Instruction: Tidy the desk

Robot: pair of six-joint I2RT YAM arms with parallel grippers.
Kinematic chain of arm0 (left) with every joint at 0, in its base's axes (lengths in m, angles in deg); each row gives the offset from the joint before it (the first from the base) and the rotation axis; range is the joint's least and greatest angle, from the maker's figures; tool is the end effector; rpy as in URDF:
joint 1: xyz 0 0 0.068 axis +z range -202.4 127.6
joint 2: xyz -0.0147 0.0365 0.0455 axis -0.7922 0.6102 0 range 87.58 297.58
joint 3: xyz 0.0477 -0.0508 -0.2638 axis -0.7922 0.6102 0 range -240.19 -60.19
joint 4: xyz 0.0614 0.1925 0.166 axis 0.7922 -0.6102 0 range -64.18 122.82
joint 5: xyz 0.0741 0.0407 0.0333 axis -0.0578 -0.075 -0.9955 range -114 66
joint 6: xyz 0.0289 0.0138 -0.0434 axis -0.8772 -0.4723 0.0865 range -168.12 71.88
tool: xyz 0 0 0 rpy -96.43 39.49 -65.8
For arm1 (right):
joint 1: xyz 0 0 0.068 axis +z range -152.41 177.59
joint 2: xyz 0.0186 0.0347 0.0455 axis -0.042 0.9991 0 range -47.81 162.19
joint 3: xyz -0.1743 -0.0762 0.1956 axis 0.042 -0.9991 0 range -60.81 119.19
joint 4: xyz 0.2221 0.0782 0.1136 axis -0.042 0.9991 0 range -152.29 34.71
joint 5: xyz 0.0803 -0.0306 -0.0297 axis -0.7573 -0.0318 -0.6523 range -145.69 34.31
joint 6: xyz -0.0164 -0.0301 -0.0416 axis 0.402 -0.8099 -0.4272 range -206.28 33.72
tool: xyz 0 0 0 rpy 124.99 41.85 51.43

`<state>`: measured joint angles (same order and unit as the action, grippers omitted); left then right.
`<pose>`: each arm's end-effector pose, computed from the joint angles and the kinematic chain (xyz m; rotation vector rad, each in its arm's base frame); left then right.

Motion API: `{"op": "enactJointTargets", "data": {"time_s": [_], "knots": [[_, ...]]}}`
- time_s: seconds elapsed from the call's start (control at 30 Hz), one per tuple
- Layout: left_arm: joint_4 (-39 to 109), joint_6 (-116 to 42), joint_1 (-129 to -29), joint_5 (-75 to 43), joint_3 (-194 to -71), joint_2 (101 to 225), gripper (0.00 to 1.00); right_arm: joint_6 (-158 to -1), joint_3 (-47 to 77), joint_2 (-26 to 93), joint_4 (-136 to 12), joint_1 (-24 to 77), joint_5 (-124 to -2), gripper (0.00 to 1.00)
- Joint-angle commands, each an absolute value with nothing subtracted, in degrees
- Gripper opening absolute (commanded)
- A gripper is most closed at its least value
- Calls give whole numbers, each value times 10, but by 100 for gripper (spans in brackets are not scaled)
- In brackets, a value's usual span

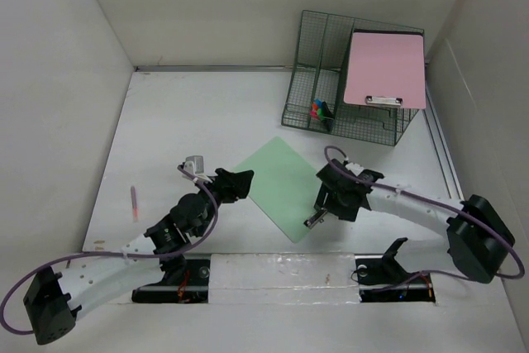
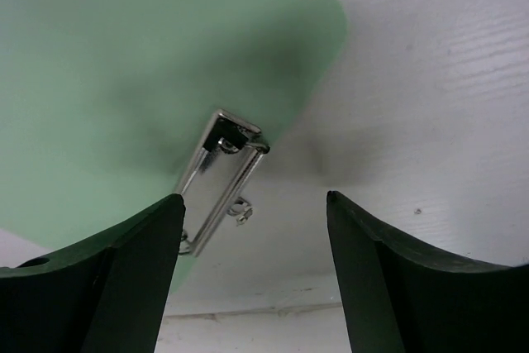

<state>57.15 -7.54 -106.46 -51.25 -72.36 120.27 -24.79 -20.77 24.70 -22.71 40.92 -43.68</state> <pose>0.1035 -0.1148 0.2334 -0.2153 1.5758 -0.9568 0.1601 0.1407 0.1809 0.4845 2.7388 0.1696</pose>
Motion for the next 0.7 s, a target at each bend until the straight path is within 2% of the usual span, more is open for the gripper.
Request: {"op": "enactJointTargets", "data": {"time_s": [0.0,0.2,0.3,0.33,0.4,0.6,0.67], "knots": [[570,-69,-1059,-526,-746,1196,70,-204,-185,280,-208,443,-405,74],[567,-69,-1059,-526,-745,1193,70,-197,-133,383,-228,489,-387,71],[570,-70,-1059,-523,-743,1191,70,-198,-105,416,-217,516,-377,62],[572,-69,-1059,-522,-742,1193,70,-197,-97,418,-211,530,-377,55],[572,-70,-1059,-516,-745,1195,70,-184,-89,415,-171,551,-360,53],[575,-70,-1059,-514,-743,1197,70,-146,-95,336,-133,564,-339,55],[577,-70,-1059,-511,-743,1197,70,-148,-100,312,-161,564,-335,69]]}}
